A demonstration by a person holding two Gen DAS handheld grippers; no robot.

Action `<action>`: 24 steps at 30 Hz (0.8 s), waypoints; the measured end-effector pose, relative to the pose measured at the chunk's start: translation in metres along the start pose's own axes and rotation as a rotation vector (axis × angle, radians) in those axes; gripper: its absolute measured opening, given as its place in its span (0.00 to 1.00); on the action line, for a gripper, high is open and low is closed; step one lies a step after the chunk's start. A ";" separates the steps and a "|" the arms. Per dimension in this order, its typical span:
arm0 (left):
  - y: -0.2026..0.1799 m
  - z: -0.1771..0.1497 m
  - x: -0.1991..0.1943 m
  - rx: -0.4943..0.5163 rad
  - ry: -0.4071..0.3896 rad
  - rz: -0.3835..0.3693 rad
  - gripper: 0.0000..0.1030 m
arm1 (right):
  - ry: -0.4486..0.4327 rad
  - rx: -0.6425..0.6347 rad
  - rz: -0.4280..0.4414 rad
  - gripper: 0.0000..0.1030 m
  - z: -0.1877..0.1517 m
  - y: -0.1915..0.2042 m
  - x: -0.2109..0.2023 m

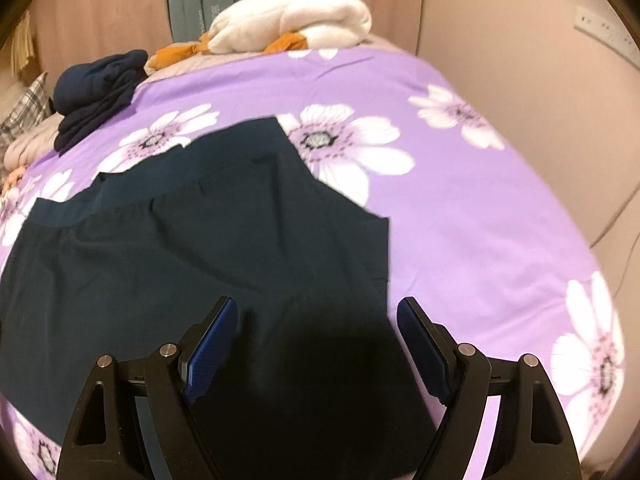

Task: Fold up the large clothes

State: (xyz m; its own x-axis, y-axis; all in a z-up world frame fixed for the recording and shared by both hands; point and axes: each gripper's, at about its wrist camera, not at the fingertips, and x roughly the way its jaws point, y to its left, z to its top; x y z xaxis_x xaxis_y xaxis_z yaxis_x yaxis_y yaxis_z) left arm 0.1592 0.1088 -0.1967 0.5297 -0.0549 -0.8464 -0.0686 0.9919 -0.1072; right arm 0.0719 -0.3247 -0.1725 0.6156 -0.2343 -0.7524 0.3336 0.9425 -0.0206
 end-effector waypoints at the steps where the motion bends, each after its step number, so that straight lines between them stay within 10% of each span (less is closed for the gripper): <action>1: -0.006 -0.001 -0.006 0.014 -0.014 -0.011 0.86 | -0.010 0.000 0.011 0.79 -0.001 0.001 -0.007; 9: -0.088 -0.022 -0.036 0.209 -0.081 -0.139 0.87 | -0.044 -0.124 0.185 0.79 -0.008 0.062 -0.035; 24: -0.124 -0.060 -0.003 0.377 -0.031 -0.089 0.89 | 0.035 -0.309 0.283 0.81 -0.033 0.127 -0.012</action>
State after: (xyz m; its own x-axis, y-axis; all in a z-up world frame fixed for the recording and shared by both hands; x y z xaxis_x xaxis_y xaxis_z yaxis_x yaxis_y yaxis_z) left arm 0.1156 -0.0210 -0.2118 0.5449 -0.1453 -0.8258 0.2917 0.9562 0.0243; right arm 0.0830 -0.1941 -0.1876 0.6257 0.0475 -0.7786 -0.0782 0.9969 -0.0021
